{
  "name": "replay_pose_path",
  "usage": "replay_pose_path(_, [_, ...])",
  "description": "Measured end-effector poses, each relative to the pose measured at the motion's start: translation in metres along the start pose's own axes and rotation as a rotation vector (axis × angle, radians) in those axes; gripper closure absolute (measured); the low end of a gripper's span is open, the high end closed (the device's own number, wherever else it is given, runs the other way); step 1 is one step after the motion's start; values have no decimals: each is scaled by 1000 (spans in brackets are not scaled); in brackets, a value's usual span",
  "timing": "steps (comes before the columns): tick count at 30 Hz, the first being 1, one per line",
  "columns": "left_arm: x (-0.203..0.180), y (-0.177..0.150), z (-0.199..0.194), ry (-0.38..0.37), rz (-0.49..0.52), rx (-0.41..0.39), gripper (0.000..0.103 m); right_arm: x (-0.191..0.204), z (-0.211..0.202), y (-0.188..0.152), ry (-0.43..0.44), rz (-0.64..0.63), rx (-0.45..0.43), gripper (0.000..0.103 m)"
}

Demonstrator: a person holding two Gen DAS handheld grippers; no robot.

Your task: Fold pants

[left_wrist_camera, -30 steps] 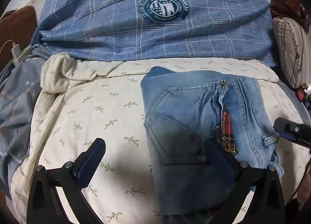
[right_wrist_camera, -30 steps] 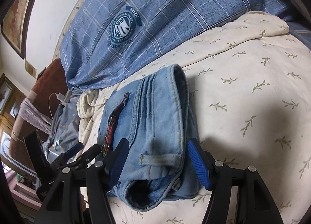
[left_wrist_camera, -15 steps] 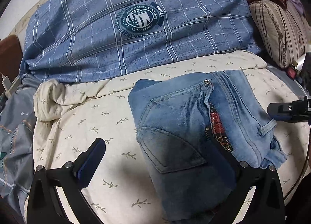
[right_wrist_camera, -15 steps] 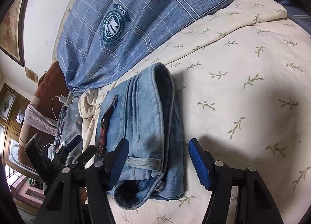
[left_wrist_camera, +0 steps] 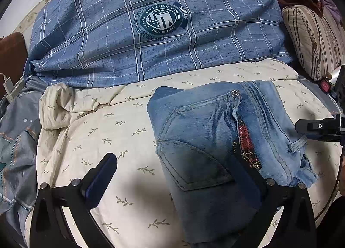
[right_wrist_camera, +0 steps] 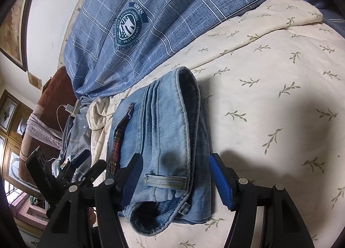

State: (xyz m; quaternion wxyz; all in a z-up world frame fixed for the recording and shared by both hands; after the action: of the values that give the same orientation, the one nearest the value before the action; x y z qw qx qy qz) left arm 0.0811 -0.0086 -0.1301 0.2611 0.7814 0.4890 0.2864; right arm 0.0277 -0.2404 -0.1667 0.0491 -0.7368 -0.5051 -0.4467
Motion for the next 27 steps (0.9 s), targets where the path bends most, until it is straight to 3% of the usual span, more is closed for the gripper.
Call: replay_pose_path(27, [1,-7,8,-44,-53,50,0,0,6,-3,-8,9,12,36])
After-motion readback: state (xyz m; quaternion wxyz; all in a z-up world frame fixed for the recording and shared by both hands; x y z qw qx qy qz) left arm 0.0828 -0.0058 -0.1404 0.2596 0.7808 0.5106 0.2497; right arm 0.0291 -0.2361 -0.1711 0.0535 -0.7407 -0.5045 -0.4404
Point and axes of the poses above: each gripper's, at about its wrist camera, not at the fingertips, and z roughly the way its jaws point, x to its left, y to its top, the point moved 5 cm from there along z, roughly the way its jaws point, and after that the axes turned 7 degrees about y, right-handed, at the moved point
